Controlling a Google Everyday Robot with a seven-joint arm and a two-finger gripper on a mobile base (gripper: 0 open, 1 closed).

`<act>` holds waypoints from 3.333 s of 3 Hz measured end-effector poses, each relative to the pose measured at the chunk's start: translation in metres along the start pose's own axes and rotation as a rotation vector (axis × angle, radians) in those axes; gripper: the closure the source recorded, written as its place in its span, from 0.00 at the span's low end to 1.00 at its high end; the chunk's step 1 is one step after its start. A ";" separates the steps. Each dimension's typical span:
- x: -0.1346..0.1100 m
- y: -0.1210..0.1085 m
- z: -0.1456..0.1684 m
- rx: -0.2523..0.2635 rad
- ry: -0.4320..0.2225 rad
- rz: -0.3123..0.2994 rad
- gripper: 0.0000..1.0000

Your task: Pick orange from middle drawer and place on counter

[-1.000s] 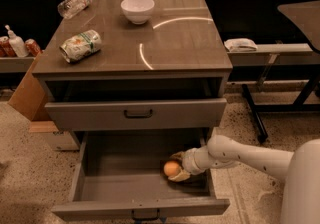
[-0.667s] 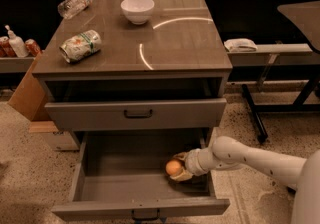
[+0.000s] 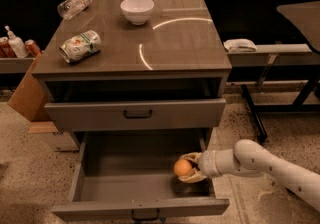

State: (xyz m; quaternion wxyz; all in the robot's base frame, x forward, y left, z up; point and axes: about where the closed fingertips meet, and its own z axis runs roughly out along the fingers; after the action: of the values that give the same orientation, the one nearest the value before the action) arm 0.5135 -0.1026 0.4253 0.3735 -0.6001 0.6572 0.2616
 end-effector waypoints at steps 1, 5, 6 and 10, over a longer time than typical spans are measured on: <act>-0.015 -0.003 -0.043 0.022 -0.062 -0.037 1.00; -0.162 -0.014 -0.210 0.161 -0.114 -0.359 1.00; -0.210 -0.030 -0.263 0.222 -0.130 -0.444 1.00; -0.280 -0.102 -0.285 0.273 -0.224 -0.496 1.00</act>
Offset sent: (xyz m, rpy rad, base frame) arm -0.0061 -0.0793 0.1288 0.1268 -0.1798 0.0447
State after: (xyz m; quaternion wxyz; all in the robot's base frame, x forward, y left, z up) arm 0.5640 -0.1767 0.8277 0.5734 -0.6540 0.4743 0.1360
